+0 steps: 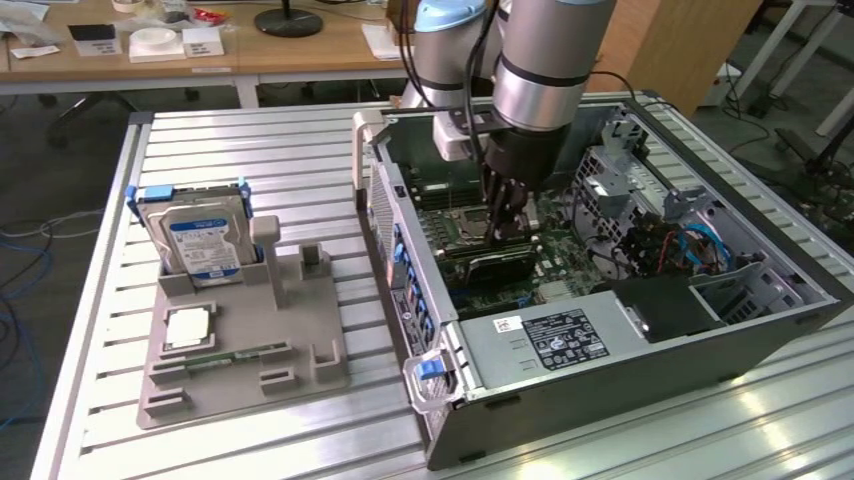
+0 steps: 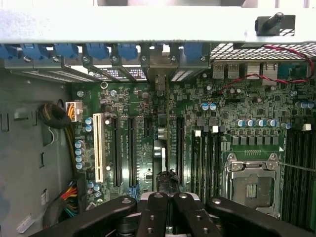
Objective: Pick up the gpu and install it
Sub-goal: 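Press down on the gpu until it lock into place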
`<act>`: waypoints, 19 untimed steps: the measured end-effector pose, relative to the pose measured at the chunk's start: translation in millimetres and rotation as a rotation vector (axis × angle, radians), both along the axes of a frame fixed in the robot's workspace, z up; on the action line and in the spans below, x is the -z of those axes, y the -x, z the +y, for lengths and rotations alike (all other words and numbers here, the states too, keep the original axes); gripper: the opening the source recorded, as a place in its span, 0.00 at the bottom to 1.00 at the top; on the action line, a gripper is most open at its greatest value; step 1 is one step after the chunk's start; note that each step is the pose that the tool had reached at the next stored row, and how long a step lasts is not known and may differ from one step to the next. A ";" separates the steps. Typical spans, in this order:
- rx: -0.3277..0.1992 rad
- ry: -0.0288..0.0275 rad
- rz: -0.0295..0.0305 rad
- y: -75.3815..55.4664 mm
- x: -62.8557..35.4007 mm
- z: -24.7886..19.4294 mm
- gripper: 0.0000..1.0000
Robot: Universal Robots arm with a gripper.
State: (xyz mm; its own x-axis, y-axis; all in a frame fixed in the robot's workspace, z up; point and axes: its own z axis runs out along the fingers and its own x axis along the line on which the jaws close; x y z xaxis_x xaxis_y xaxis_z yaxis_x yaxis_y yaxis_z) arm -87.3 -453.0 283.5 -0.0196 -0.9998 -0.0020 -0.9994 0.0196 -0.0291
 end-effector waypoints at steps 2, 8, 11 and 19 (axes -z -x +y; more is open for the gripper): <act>0.000 0.0001 0.0000 0.2 1.3 0.2 0.11; 0.000 0.0001 0.0000 0.6 6.3 1.3 0.11; 0.000 0.0002 0.0001 0.7 7.2 1.4 0.11; 0.000 0.0000 0.0000 0.6 14.5 4.3 0.11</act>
